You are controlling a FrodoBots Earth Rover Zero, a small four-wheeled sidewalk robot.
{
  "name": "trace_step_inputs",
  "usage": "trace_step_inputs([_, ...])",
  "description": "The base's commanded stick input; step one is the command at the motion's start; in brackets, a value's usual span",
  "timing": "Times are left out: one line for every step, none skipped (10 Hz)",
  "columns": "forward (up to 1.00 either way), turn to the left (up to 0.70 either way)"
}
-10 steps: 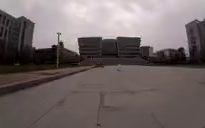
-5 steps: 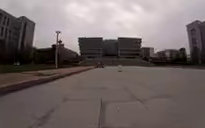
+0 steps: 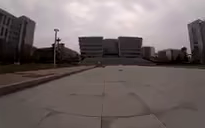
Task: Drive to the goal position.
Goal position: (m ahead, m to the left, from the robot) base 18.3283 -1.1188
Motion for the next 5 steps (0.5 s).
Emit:
trace_step_inputs([1.00, -0.27])
trace_step_inputs([1.00, -0.27])
trace_step_inputs([1.00, -0.27])
trace_step_inputs([1.00, -0.27])
trace_step_inputs([1.00, -0.27])
